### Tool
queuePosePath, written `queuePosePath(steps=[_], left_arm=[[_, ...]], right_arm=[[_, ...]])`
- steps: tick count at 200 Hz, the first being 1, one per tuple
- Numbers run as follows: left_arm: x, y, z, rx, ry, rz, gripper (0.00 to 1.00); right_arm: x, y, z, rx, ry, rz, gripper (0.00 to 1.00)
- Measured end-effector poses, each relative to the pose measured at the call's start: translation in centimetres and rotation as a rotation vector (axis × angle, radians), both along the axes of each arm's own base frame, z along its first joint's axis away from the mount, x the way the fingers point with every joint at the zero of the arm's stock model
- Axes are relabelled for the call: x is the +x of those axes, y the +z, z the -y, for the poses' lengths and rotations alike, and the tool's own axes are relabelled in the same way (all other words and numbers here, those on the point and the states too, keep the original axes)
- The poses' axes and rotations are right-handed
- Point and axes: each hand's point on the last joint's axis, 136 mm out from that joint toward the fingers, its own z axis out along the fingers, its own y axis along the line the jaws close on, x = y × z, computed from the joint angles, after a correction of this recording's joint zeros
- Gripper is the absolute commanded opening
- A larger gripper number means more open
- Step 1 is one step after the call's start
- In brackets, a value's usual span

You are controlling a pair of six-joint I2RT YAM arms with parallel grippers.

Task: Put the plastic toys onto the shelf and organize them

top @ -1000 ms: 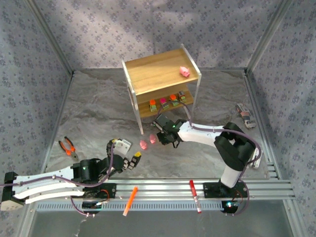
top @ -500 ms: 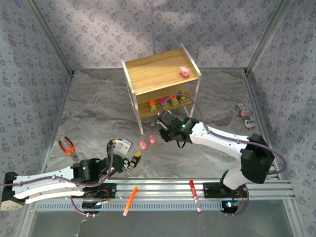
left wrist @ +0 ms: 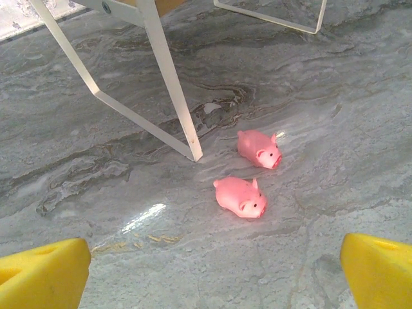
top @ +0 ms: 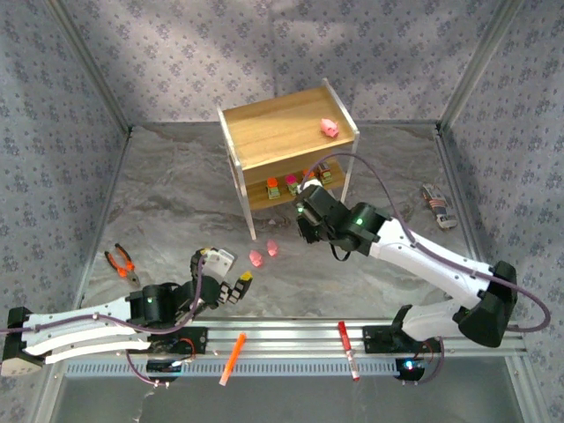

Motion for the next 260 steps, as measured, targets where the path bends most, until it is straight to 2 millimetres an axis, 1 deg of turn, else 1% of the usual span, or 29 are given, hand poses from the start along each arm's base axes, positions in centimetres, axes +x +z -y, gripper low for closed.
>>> queuePosePath(steps=[20, 37, 77, 96, 141, 188, 220, 260], left_arm=[[0.0, 0.0, 0.0, 0.002, -0.001, 0.001, 1.0], [-0.1, 0.0, 0.1, 0.002, -0.005, -0.002, 1.0], [-0.3, 0.0, 0.5, 0.001, -0.037, -0.008, 0.99], [-0.5, 0.0, 0.9, -0.004, -0.059, -0.012, 1.0], [-0.9, 0.2, 1.7, -0.017, -0.103, -0.018, 1.0], [-1.0, 0.3, 1.9, -0.022, -0.114, -0.016, 1.0], [-1.0, 0.3, 1.9, -0.023, -0.114, -0.016, 1.0], [-1.0, 0.7, 1.8, -0.043, -0.114, -0.01, 1.0]], right_arm=[[0.0, 2.1, 0.6, 0.018, -0.01, 0.036, 0.31], [0.0, 3.5, 1.2, 0.021, -0.02, 0.062, 0.31], [0.0, 5.8, 3.1, 0.026, -0.049, 0.102, 0.3], [0.1, 7.1, 3.7, 0.043, -0.057, 0.122, 0.3], [0.3, 10.1, 3.9, 0.084, -0.06, 0.176, 0.3], [1.5, 13.1, 4.4, 0.115, -0.078, 0.23, 0.3], [2.9, 14.1, 4.6, 0.108, -0.095, 0.246, 0.3], [5.0, 14.3, 4.6, 0.093, -0.112, 0.243, 0.29]])
